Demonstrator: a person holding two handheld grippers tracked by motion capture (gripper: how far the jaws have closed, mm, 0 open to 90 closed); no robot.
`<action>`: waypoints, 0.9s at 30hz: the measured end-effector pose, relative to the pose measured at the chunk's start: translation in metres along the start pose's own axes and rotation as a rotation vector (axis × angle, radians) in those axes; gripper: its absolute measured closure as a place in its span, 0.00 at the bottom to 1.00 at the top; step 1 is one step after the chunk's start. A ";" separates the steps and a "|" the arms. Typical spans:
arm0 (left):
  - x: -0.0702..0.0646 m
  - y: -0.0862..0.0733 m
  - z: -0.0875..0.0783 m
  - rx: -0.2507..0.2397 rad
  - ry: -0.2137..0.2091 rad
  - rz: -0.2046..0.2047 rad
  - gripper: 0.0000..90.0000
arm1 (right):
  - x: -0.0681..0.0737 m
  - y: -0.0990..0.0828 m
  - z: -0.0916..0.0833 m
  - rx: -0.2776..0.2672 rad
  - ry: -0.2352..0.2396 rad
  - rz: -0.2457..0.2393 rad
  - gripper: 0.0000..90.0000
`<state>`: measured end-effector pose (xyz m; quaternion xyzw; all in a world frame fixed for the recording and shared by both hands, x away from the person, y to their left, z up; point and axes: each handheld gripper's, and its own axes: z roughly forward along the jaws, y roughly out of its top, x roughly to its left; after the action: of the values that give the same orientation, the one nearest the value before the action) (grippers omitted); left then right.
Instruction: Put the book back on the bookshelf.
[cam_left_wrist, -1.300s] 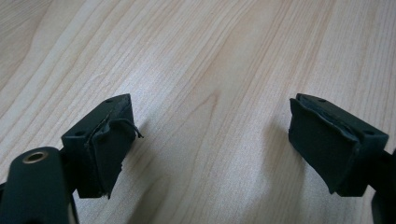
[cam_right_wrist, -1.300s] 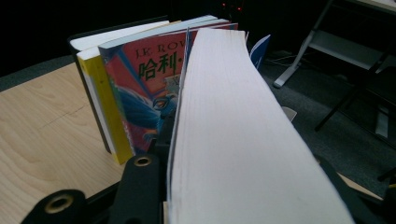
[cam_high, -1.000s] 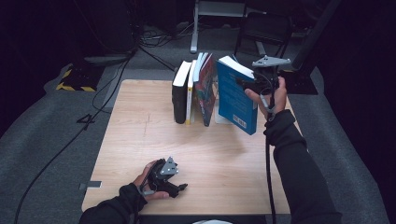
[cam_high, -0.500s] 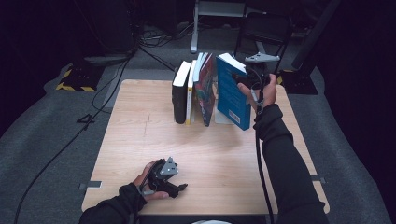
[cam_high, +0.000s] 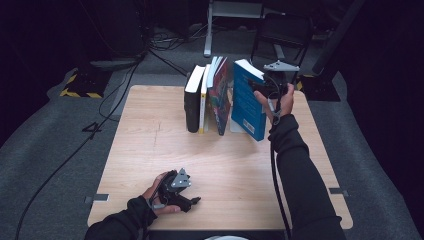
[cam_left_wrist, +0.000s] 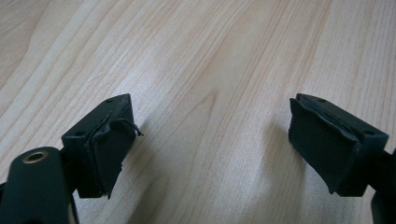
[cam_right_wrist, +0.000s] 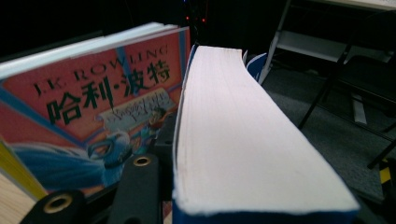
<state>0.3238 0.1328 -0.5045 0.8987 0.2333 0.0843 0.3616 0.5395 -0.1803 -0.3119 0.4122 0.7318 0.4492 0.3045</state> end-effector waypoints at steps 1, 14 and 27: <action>0.000 0.000 0.000 0.000 -0.001 -0.001 0.17 | 0.000 -0.001 -0.001 -0.009 0.001 0.007 0.67; 0.000 0.000 0.000 -0.001 0.000 -0.001 0.17 | 0.000 -0.019 -0.018 -0.004 0.039 -0.002 0.66; 0.000 0.001 0.001 -0.001 0.001 -0.002 0.17 | -0.004 -0.036 -0.034 0.014 0.058 0.000 0.64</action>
<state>0.3240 0.1321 -0.5045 0.8983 0.2343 0.0845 0.3619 0.5022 -0.2069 -0.3302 0.4010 0.7435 0.4559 0.2804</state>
